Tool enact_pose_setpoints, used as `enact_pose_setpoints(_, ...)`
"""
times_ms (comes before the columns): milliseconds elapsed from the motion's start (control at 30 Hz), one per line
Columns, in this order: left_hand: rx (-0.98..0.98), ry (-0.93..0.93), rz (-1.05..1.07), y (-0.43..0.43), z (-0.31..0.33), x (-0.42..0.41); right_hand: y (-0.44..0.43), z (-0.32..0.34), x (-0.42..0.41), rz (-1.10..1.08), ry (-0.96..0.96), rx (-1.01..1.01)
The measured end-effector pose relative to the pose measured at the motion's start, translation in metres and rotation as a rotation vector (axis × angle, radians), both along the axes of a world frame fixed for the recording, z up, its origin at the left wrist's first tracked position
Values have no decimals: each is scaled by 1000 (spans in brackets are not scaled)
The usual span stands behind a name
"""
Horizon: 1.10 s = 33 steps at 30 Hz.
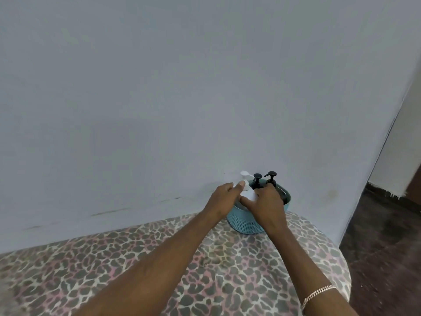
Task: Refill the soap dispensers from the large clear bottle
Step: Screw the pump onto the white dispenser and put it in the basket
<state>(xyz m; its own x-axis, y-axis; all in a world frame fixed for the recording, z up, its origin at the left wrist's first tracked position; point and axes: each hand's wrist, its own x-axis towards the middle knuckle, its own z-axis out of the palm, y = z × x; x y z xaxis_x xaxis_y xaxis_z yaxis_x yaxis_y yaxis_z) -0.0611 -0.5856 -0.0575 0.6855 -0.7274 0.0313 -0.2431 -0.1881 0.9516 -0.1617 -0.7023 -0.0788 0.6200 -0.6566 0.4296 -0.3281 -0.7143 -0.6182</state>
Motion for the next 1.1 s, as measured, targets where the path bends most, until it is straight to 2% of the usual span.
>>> enact_pose_setpoints(333, 211, -49, -59, -12, 2, 6, 13, -13, 8, -98, 186, -68)
enact_pose_setpoints(600, 192, -129, -50, 15, 22, -22, 16, -14, 4, -88, 218, -68)
enact_pose_setpoints(800, 114, -193, 16, 64, 24, -46, 41, -4, -16, -66, 92, -101)
enact_pose_setpoints(900, 62, -197, 78, 100, 20, -55, 74, 3, -28, 2, -17, -53)
enact_pose_setpoints(1100, -14, -200, 202, 174, 4, -69, 151, 6, -52, 136, -111, -17)
